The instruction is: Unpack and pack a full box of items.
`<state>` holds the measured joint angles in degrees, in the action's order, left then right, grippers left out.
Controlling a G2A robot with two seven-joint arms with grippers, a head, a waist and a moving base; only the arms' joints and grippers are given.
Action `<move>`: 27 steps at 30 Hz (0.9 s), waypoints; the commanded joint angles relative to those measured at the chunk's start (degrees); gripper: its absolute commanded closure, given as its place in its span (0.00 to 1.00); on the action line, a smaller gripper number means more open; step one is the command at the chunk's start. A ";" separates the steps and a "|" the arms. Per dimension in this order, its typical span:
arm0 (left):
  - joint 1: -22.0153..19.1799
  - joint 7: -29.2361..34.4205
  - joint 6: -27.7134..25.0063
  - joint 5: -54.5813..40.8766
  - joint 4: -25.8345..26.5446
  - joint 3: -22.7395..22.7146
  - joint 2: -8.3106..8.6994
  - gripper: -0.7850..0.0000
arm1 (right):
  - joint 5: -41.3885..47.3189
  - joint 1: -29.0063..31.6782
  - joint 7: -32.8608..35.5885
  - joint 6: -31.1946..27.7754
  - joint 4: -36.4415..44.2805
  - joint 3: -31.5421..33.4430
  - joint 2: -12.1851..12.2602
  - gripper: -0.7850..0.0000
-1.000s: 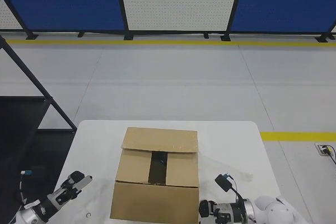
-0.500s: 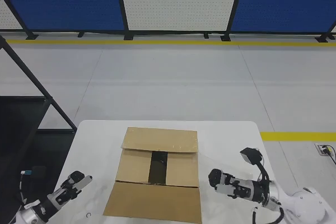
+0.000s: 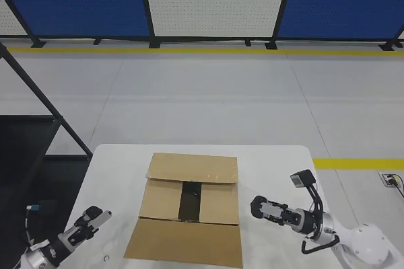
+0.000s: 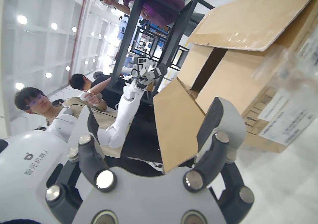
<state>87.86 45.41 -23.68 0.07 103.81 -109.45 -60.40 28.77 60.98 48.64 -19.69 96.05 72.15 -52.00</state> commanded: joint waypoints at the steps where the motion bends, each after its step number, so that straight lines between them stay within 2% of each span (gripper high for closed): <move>1: -2.13 4.36 -1.47 -3.31 -2.03 0.97 0.34 0.00 | 4.16 -1.52 -2.21 3.75 -1.14 -1.19 -0.56 0.00; 6: -10.01 12.80 -1.98 -11.28 -9.15 4.08 1.10 0.00 | 13.42 -5.31 -0.73 5.98 -5.30 -3.60 -1.82 0.00; 15: -10.55 13.45 -1.82 -11.85 -9.59 4.30 1.15 0.00 | 13.42 -5.31 -0.73 5.98 -5.30 -3.60 -1.82 0.00; 17: -10.53 12.86 0.45 -13.35 -10.41 5.23 1.06 0.00 | 13.42 -5.31 -0.73 5.98 -5.30 -3.60 -1.82 0.00; 19: -11.89 14.78 1.97 -14.86 -11.54 6.53 1.19 0.00 | 13.42 -5.31 -0.73 5.98 -5.30 -3.60 -1.82 0.00; 23: -15.85 17.29 4.42 -11.05 -14.54 10.03 1.53 0.00 | 13.42 -5.31 -0.73 5.98 -5.30 -3.60 -1.82 0.00; 27: -19.83 17.52 5.57 -8.88 -17.54 13.76 1.56 0.00 | 13.63 -3.62 -3.60 6.22 -4.46 -3.14 -2.03 0.00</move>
<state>69.00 63.10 -18.19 -9.25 87.02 -96.72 -58.83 41.90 56.87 45.99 -13.59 91.43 68.84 -53.95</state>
